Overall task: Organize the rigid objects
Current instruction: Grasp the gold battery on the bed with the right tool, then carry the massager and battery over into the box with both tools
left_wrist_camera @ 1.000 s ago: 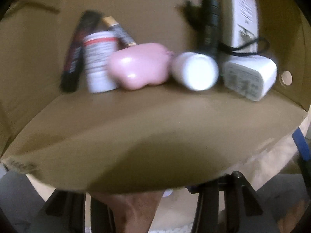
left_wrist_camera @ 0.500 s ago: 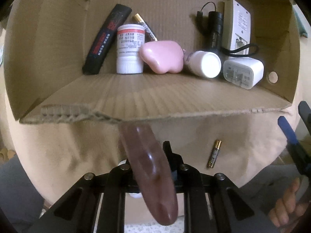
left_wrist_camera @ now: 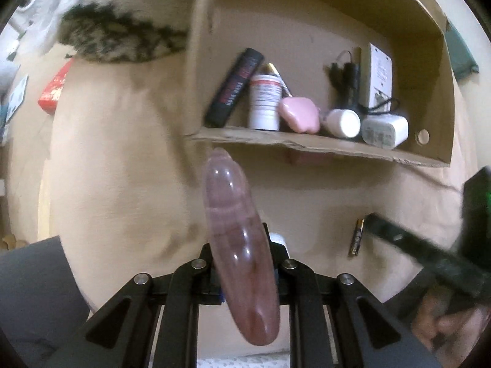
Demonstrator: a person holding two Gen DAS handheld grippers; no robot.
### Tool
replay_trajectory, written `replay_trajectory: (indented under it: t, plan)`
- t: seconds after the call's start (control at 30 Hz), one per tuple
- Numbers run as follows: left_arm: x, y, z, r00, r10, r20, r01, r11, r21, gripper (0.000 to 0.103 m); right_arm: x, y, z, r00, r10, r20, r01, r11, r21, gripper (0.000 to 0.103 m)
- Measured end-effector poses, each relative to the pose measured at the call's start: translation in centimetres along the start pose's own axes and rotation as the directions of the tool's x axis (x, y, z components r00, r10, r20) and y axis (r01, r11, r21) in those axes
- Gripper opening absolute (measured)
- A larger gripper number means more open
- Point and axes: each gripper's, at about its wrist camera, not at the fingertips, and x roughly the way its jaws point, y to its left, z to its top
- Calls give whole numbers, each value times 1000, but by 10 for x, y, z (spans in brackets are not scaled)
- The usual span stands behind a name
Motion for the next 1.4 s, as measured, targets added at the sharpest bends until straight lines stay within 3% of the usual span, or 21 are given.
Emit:
replay_trajectory:
  t: [0.1,0.17,0.2,0.33,0.6,0.73,0.97,1.2,1.4]
  plan:
    - [-2,22,-16,1000,3,18,-2,1000,-16,14,19,4,-5,997,-61,-36,60,998,-24,34]
    - [3,26,-20,999,14,31,-13,1000,-22,14,25,9,-8,990,-135,-36,132,988,-78,15]
    - [5,25,-19,999,10,33,-10,1000,-28,14,26,12,-9,986,-162,-28,158,982,-104,12]
    - [-19,26,-28,996,14,91,-11,999,-32,14,17,15,-13,987,-162,9,162,978,-133,11]
    - [-79,-5,-38,964,42,264,-50,998,25,14,-39,39,-15,985,-40,170,77,973,-218,11]
    - [-89,-36,-14,953,51,297,-65,997,38,14,-68,56,-5,977,0,215,63,956,-285,11]
    - [-70,-74,43,939,70,336,-97,993,65,14,-114,68,26,953,32,302,68,946,-316,11]
    - [-53,-89,84,936,83,341,-123,988,96,14,-114,60,68,945,-6,327,106,951,-290,11]
    - [-29,-103,112,937,89,336,-133,985,110,14,-91,44,90,953,-6,302,77,971,-227,11]
